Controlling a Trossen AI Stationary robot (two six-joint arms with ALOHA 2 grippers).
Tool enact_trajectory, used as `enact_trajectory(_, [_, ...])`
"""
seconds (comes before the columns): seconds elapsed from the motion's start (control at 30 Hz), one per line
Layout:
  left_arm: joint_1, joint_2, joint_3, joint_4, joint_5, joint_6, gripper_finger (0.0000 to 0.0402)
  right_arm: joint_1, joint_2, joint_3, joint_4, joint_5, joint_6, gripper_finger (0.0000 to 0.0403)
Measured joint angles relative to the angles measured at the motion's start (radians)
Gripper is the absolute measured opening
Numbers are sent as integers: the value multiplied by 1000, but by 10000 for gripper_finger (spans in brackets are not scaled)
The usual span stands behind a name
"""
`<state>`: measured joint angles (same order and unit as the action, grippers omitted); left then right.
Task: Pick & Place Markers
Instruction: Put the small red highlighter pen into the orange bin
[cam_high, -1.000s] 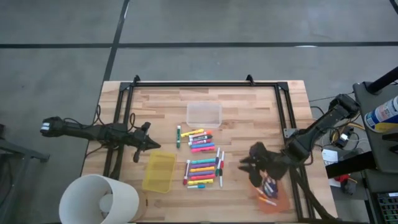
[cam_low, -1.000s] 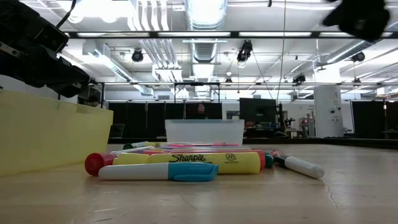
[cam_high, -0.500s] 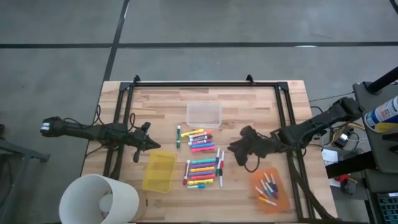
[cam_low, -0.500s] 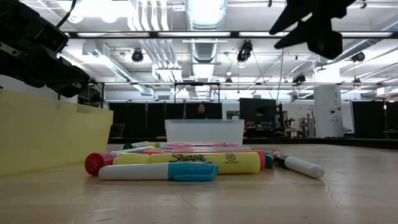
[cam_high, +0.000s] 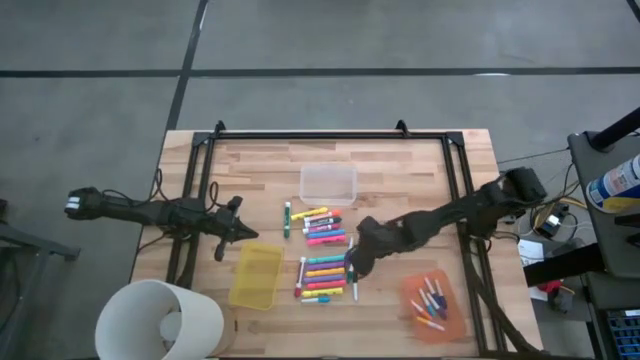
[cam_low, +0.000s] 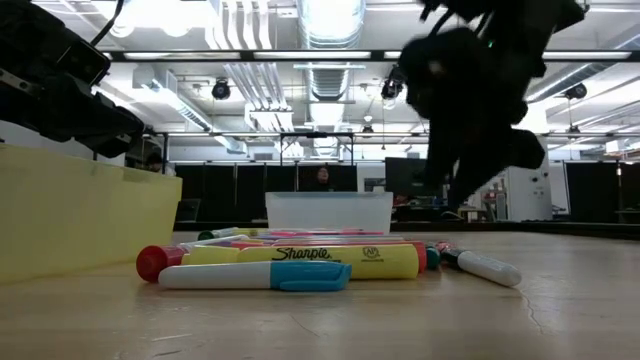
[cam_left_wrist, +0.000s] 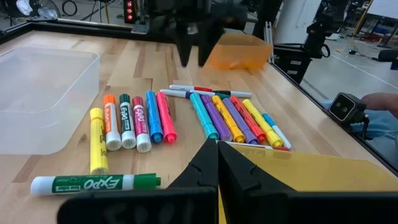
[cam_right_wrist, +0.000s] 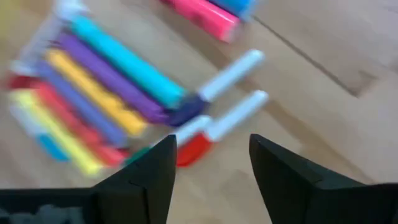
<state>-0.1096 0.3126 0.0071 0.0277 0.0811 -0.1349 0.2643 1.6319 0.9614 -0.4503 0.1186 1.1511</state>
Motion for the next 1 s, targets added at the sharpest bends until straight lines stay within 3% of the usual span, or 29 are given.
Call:
enact_trajectory(0.2, [0,0,0,0,0,0,0,-21,123,131,-181,9,-22,199])
enact_trajectory(0.43, [0,0,0,0,0,0,0,-44,225,221,-219,0,-80,197])
enact_trajectory(0.67, [0,0,0,0,0,0,0,-61,228,201,-274,4,-38,184])
enact_trajectory(1.0, [0,1,0,0,0,0,0,-80,234,178,-215,-40,-39,153])
